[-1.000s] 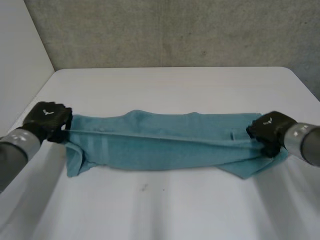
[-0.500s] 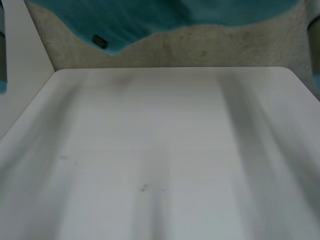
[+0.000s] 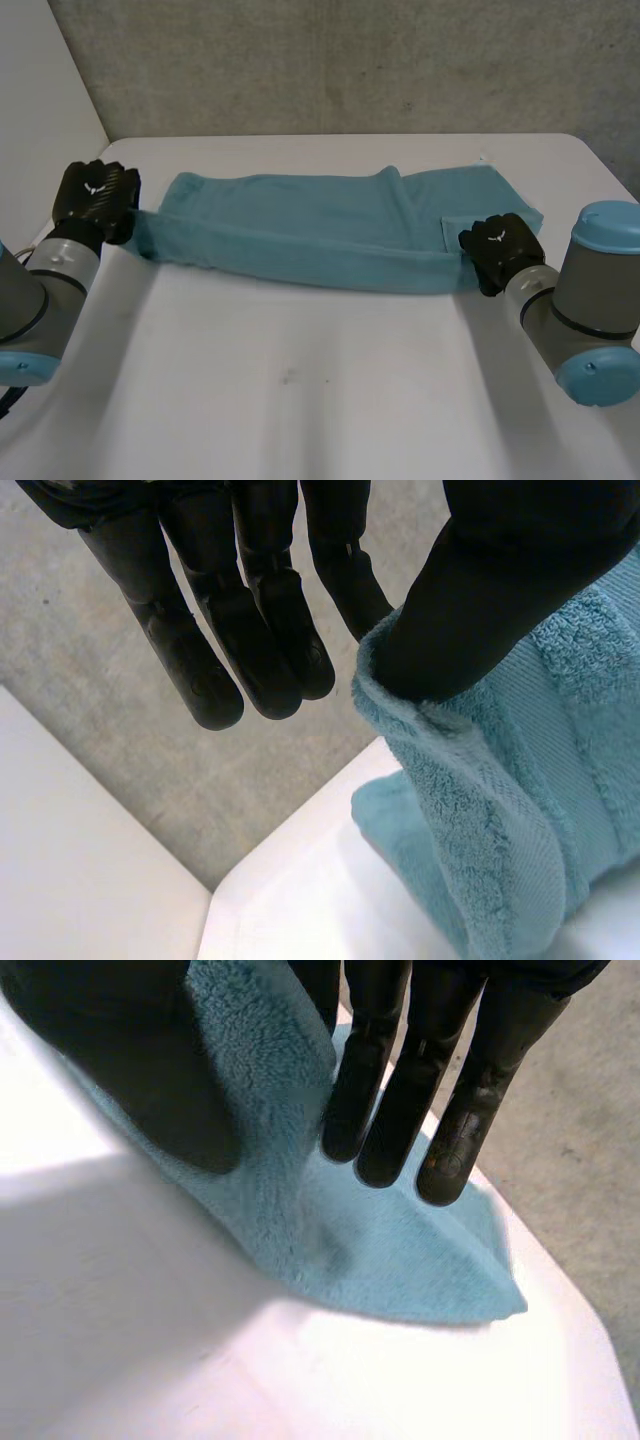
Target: Fold the laundry
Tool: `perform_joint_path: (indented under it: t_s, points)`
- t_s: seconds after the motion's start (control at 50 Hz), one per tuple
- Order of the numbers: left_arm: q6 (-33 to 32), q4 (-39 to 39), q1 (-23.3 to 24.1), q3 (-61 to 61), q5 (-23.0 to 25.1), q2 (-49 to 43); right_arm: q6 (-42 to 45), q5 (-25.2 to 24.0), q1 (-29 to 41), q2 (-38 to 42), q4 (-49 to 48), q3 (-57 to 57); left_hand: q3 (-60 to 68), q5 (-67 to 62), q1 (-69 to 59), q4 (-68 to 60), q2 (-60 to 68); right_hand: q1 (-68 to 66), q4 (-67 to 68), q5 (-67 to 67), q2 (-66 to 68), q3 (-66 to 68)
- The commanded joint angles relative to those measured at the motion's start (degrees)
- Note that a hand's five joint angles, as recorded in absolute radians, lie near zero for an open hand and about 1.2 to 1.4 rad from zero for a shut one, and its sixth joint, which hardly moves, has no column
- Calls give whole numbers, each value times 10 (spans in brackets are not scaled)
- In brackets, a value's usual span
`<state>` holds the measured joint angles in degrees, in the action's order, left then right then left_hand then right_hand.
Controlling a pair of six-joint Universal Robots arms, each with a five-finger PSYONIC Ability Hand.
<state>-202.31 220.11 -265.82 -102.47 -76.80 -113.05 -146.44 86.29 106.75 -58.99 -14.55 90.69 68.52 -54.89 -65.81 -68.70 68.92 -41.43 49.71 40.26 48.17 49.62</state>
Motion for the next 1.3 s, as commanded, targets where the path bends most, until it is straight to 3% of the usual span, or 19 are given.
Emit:
perform_joint_path:
  t_s: [0.02, 0.1, 0.16, 0.3, 0.38, 0.44, 0.54, 0.6, 0.64, 0.78, 1.0, 1.08, 1.3]
  points:
    - [2, -3, -18, -20, -2, 26, -49, -8, -9, -90, 9, 29, 115, -151, -142, -113, 111, 100, -183, -188, -167, -182]
    - [4, -3, -20, -31, -1, 35, -94, -24, -38, -120, 11, 33, 115, -151, -142, -113, 111, 102, -184, -190, -169, -183]
    - [8, -3, -22, -34, -2, 45, -112, -73, -88, -129, 32, 28, 115, -151, -142, -113, 111, 102, -184, -190, -169, -183]
    - [8, -3, -22, -43, -2, 48, -108, -165, -152, -122, 127, -23, 115, -151, -142, -113, 111, 167, -250, -255, -235, -249]
    - [8, -4, -20, -48, -2, 48, -87, -181, -160, -95, 168, -68, 115, -151, -142, -113, 111, 162, -245, -250, -230, -244]
    - [7, -3, -16, -53, -2, 48, -58, -184, -160, -75, 181, -96, 115, -151, -142, -113, 111, 154, -237, -242, -221, -236]
    - [7, -3, -14, -56, -2, 49, 59, -183, -157, -54, 196, -130, 115, -151, -142, -113, 111, -6, -77, -82, -61, -76]
    - [6, -5, -14, -58, -2, 49, 110, -184, -156, -50, 199, -136, 115, -151, -142, -113, 111, 37, -120, -126, -105, -119]
    - [6, -7, -15, -65, -2, 56, 146, -184, -155, -48, 195, -147, 115, -151, -142, -113, 111, 172, -255, -260, -239, -254]
    - [4, -18, -12, -92, -1, 78, 166, -200, -150, 4, 201, -216, 115, -151, -142, -113, 111, 189, -272, -277, -256, -271]
    - [3, -24, -13, -126, 1, 111, 173, -317, -113, 132, 254, -368, 115, -151, -142, -113, 111, 184, -267, -272, -251, -266]
    - [3, -24, -13, -127, 1, 112, 178, -338, -101, 169, 299, -405, 115, -151, -142, -113, 111, 184, -267, -272, -251, -266]
    - [3, -24, -14, -126, 2, 108, 281, -333, -88, 210, 368, -426, 115, -151, -142, -113, 111, 162, -245, -250, -230, -244]
